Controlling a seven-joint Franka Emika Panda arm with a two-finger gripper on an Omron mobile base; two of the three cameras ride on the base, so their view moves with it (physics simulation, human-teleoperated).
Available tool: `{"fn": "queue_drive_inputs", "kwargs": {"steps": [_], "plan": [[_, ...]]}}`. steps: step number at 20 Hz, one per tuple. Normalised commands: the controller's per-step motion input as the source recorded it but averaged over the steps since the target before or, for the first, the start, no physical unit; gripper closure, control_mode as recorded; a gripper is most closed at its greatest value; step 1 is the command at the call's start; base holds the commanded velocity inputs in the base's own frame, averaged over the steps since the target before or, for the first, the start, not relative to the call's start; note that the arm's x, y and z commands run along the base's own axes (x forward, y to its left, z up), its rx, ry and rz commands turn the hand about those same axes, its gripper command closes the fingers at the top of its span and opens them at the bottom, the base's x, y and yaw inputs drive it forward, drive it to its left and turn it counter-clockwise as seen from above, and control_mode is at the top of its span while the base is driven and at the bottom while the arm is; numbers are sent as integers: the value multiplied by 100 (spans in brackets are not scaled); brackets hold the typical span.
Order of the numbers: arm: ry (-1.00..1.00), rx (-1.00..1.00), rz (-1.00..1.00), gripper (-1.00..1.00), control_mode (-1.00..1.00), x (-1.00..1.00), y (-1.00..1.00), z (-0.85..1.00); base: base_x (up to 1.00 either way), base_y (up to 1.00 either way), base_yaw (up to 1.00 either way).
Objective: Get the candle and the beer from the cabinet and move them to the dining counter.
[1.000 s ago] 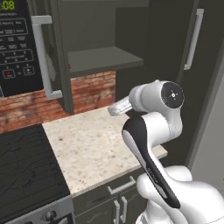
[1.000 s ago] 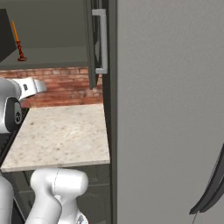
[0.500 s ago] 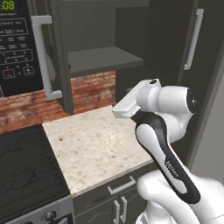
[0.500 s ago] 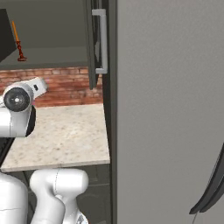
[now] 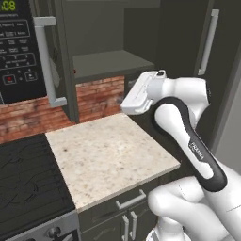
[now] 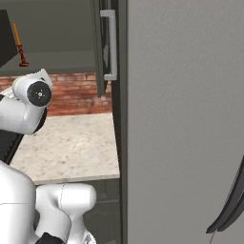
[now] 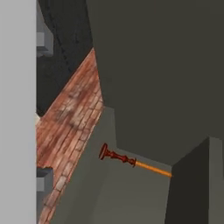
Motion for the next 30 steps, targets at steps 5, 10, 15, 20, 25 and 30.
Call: {"fn": "queue_drive_inputs", "kwargs": {"steps": [5,10,15,20,25,30], "plan": [[2,0,11,-100,-100,3,12,53,0,0,0],[0,5,8,-100,-100,1,0,2,0,0,0],[0,9,6,-100,-100,23,0,0,0,0,0],[0,8,7,-100,-100,46,9,-7,0,0,0],[0,6,6,-100,-100,47,24,-2,0,0,0],[6,0,1,-100,-100,39,36,1,0,0,0]]}}
